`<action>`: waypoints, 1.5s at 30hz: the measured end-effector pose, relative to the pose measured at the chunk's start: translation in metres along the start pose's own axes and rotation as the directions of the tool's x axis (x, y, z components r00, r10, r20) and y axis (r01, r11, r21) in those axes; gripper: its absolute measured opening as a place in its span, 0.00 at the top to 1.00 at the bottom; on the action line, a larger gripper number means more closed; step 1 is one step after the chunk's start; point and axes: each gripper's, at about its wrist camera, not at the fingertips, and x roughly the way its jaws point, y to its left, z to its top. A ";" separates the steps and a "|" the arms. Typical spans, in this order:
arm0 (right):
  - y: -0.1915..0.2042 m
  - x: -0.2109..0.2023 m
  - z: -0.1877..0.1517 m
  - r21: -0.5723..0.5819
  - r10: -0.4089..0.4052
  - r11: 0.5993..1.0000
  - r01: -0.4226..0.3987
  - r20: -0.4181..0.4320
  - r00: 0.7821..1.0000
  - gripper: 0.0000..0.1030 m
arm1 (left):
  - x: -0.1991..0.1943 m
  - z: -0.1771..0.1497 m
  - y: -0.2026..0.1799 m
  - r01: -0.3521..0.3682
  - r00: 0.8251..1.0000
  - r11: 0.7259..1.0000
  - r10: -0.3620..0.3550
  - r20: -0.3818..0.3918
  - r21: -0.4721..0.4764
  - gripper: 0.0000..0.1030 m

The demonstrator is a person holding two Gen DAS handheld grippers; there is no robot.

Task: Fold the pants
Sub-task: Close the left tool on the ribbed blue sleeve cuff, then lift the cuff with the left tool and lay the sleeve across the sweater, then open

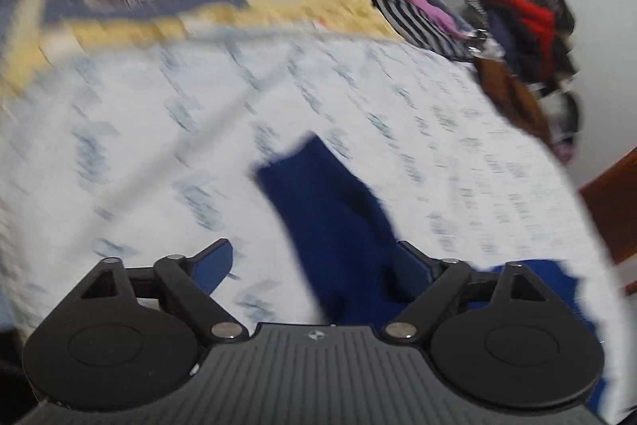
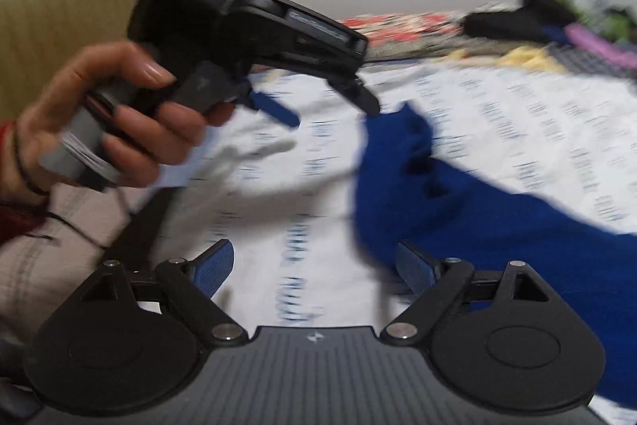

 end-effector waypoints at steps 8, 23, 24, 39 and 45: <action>-0.001 -0.029 -0.013 0.002 -0.128 0.992 0.128 0.042 0.991 0.14 | 0.039 0.001 0.020 0.147 0.987 0.961 -0.159 -0.034 -0.236 0.45; -0.041 -0.029 -0.028 0.151 -0.218 0.963 0.224 -0.055 0.974 0.14 | 0.014 -0.017 0.016 0.062 0.983 0.974 -0.021 0.182 -0.220 0.91; -0.041 -0.030 -0.026 0.151 -0.222 0.962 0.228 -0.055 0.973 0.14 | 0.016 -0.015 0.019 0.068 0.986 0.970 -0.030 0.163 -0.233 0.89; -0.032 -0.061 -0.030 0.141 -0.286 0.948 0.287 -0.027 0.958 0.14 | 0.027 -0.022 0.048 0.152 0.982 0.896 -0.088 0.167 -0.417 0.92; -0.072 -0.050 -0.044 0.228 -0.315 0.913 0.339 -0.137 0.939 0.13 | -0.008 -0.013 0.022 0.025 0.975 0.967 0.033 0.220 -0.255 0.92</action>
